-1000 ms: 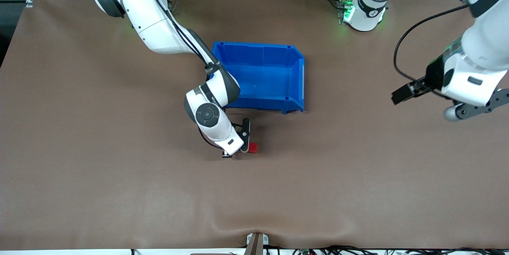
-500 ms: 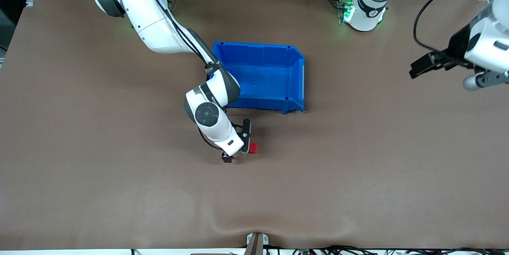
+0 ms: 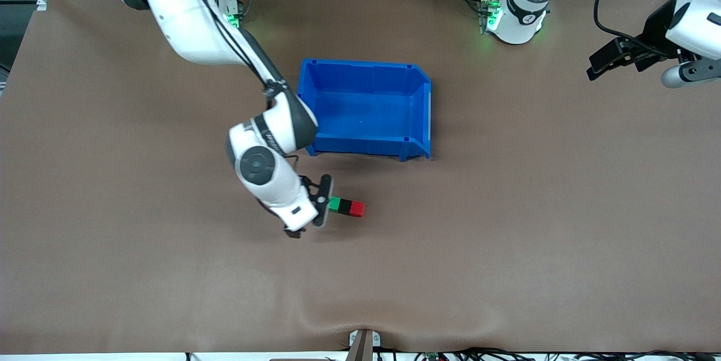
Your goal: Attach green and red cubes to black cube
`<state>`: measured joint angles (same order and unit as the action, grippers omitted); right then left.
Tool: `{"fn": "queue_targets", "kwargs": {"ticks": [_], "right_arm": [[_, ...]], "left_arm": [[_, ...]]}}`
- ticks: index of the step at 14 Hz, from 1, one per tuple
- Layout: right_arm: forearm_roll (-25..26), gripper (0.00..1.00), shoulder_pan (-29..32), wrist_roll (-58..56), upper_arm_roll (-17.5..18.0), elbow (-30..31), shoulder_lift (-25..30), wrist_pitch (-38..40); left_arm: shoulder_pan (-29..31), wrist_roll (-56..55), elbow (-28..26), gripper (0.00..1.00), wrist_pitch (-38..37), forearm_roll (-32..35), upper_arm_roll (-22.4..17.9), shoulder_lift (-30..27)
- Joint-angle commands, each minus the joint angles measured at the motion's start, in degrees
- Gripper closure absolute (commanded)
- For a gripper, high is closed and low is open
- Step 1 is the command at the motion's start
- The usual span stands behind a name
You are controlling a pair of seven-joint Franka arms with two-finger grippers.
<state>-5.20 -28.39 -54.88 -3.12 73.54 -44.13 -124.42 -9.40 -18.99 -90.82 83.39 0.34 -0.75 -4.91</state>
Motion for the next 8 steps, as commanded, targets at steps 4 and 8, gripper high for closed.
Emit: {"fn": "queue_targets", "kwargs": {"ticks": [4, 8], "right_arm": [[0.98, 0.0, 0.7, 5.58, -8.03, 4.23, 13.87, 9.0], [0.81, 0.0, 0.96, 5.58, -16.2, 4.77, 21.87, 18.66]], "left_arm": [[0.52, 0.98, -1.29, 0.0, 0.72, 0.89, 0.31, -0.63], [1.31, 0.89, -1.29, 0.0, 0.72, 0.98, -0.13, -0.54]]}}
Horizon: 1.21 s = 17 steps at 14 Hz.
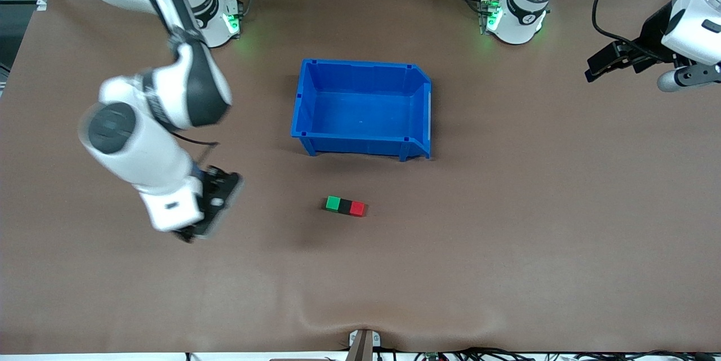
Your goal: Attach green and red cubes to black cube
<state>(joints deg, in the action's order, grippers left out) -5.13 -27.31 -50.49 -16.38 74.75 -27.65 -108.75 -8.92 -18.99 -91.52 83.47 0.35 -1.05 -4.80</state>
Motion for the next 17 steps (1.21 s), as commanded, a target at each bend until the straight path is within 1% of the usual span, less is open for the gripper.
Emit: {"fn": "queue_targets", "kwargs": {"ticks": [1, 2, 3, 4, 6, 7, 8, 10, 11, 12, 14, 15, 16, 17], "right_arm": [[0.48, 0.0, 0.24, 1.27, -5.13, 3.57, 7.24, 4.93], [0.21, 0.0, 1.02, 1.62, -6.63, 4.0, 9.0, 6.43], [-0.05, 0.0, 3.29, 1.62, -6.99, 4.53, 10.67, 7.57], [-0.14, 0.0, 6.54, 1.62, -5.95, 6.36, 12.86, 8.28], [-0.14, 0.0, 13.3, 1.62, -1.66, 11.27, 18.13, 8.46], [-0.14, 0.0, 15.51, 2.84, -0.24, 13.56, 20.33, 8.46], [-0.14, 0.0, 16.14, 6.33, 0.03, 14.89, 22.01, 8.9], [-0.14, 0.0, 16.24, 14.76, 0.21, 15.52, 23.78, 12.66], [-0.05, 0.0, 16.41, 18.46, 1.08, 15.61, 24.48, 13.55], [-0.05, 0.0, 17.72, 22.24, 2.74, 15.78, 25.09, 14.08], [0.38, 0.0, 21.06, 29.89, 7.57, 15.78, 26.5, 15.14], [0.82, 0.0, 21.68, 31.05, 8.55, 15.61, 26.86, 15.75], [1.96, 0.0, 21.77, 30.98, 8.82, 15.17, 26.86, 15.93], [5.97, 0.0, 21.95, 30.54, 9.43, 14.56, 26.86, 15.93]], "left_arm": [[0.93, 0.89, -0.58, 0.0, 0.56, 0.97, 0.08, -0.65], [1.27, 0.89, -0.76, 0.0, 0.47, 0.97, 0.08, -0.73], [1.97, 0.8, -0.85, 0.0, 0.12, 0.97, 0.25, -0.73], [2.07, 0.8, -0.94, 0.0, -0.32, 1.06, 0.34, -0.82], [2.07, 0.8, -1.02, 0.0, -1.02, 1.06, 0.26, -0.91], [2.16, 0.8, -0.94, 0.0, -1.29, 1.06, 0.26, -1.0], [2.16, 0.8, -1.02, 0.0, -1.55, 0.97, 0.26, -1.09], [2.77, 0.8, -0.94, 0.0, -1.73, 1.06, 0.25, -1.26], [2.86, 0.8, -0.94, 0.0, -1.73, 1.06, 0.17, -1.35], [2.86, 0.8, -0.94, 0.0, -1.82, 1.06, 0.17, -1.44], [2.77, 0.8, -1.11, 0.0, -2.25, 1.76, 0.52, -1.53], [2.69, 0.8, -1.11, 0.0, -2.34, 3.33, 1.3, -1.61], [2.77, 0.89, -1.2, 0.0, -2.35, 4.04, 2.27, -1.7], [2.69, 0.89, -1.63, 0.0, -2.35, 4.05, 2.63, -2.31]]}}
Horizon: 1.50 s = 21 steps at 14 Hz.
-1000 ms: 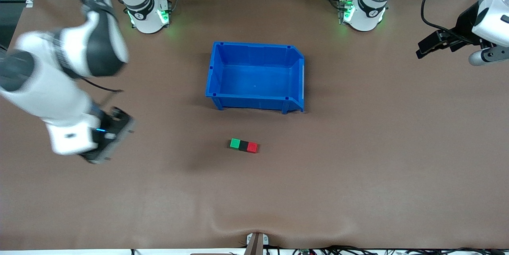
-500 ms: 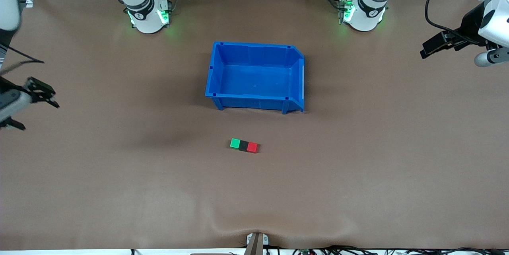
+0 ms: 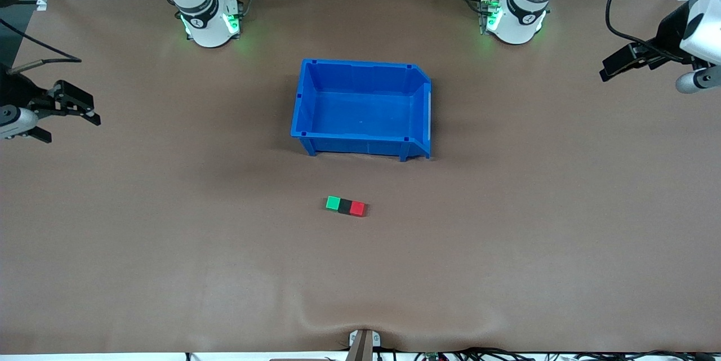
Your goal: Attach green and red cubes to black cube
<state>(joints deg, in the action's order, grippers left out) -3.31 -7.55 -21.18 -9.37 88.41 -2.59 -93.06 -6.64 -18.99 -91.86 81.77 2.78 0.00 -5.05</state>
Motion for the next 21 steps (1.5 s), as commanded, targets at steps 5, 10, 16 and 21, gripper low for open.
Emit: {"fn": "queue_targets", "kwargs": {"ticks": [5, 10, 16, 21], "right_arm": [[7.0, 0.0, 5.36, 16.66, 6.29, 1.06, 3.2, 2.87], [2.62, 0.0, 7.98, 20.83, 7.52, 2.99, 5.75, 2.8], [-0.65, 0.0, 9.66, 23.36, 8.23, 3.44, 6.63, 3.84], [-0.03, 0.0, 9.14, 25.93, 8.49, 3.17, 6.63, 7.19]], "left_arm": [[0.57, 2.28, -1.83, 0.0, -0.04, 1.62, 1.84, -3.03], [0.75, 7.29, -1.92, 0.0, 0.84, 1.62, 1.49, -2.94], [0.66, 7.56, -2.01, 0.0, 1.11, 1.62, 1.49, -2.51], [0.66, 7.56, -2.18, 0.0, 1.02, 1.53, 1.49, -2.5]]}}
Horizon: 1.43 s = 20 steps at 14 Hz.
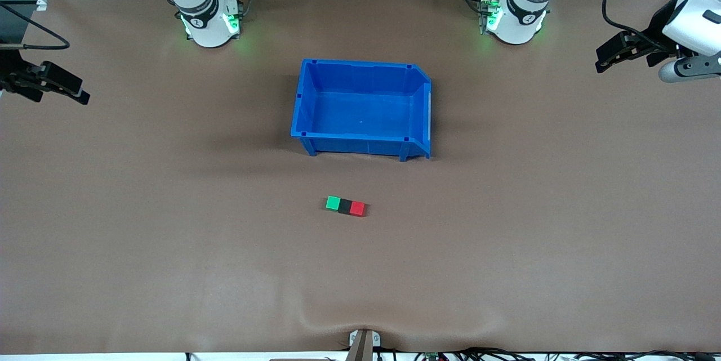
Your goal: Attach green and red cubes to black cube
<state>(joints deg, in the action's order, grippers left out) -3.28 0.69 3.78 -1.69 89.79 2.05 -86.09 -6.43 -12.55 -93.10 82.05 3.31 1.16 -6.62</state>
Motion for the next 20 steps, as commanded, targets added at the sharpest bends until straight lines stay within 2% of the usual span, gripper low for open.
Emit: {"fn": "queue_targets", "kwargs": {"ticks": [1, 20], "right_arm": [[-0.06, 0.0, 0.8, 0.71, 0.64, 1.7, 2.0, 0.65], [1.88, 0.0, -1.31, 0.09, 0.29, 0.38, 1.74, 1.89]], "left_arm": [[0.45, 1.12, -0.95, 0.0, 0.65, 1.0, 0.33, -1.03], [0.37, -1.85, 0.19, 0.0, 0.57, 1.0, 0.6, -1.38]]}}
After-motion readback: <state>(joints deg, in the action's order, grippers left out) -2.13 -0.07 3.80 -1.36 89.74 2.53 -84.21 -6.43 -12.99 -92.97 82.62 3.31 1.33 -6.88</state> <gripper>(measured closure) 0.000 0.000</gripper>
